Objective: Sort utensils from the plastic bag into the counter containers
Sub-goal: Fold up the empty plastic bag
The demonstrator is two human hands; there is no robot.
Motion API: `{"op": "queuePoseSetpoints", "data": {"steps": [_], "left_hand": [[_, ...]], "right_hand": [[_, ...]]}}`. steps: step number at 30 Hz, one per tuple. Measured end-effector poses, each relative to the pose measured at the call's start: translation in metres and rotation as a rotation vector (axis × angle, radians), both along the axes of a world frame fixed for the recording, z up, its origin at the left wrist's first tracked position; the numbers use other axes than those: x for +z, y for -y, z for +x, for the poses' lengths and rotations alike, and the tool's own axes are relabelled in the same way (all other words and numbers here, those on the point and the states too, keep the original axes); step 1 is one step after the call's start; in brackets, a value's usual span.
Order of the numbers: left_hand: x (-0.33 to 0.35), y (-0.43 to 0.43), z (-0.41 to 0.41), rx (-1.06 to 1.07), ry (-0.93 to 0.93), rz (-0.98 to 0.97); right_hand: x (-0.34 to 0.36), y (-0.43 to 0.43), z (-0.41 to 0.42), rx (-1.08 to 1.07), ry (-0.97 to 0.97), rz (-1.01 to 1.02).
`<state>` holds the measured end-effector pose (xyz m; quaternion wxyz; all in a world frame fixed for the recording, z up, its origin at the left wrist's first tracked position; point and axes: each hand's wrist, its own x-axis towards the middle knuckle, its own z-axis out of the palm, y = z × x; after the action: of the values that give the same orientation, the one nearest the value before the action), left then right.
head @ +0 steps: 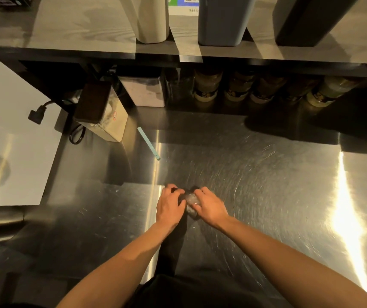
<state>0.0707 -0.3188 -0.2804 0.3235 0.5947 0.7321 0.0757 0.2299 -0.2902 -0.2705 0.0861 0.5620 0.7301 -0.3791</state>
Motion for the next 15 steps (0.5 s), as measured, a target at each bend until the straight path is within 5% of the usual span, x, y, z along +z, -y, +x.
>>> {"op": "queuePoseSetpoints", "data": {"steps": [7,15], "left_hand": [[0.014,0.003,-0.005,-0.036,0.242,-0.081],[0.049,0.003,0.008,0.434,0.431,-0.019]], "right_hand": [[0.005,-0.007,-0.005,-0.520,-0.227,-0.169],[0.039,0.006,-0.024,-0.858,-0.597,-0.235]]}}
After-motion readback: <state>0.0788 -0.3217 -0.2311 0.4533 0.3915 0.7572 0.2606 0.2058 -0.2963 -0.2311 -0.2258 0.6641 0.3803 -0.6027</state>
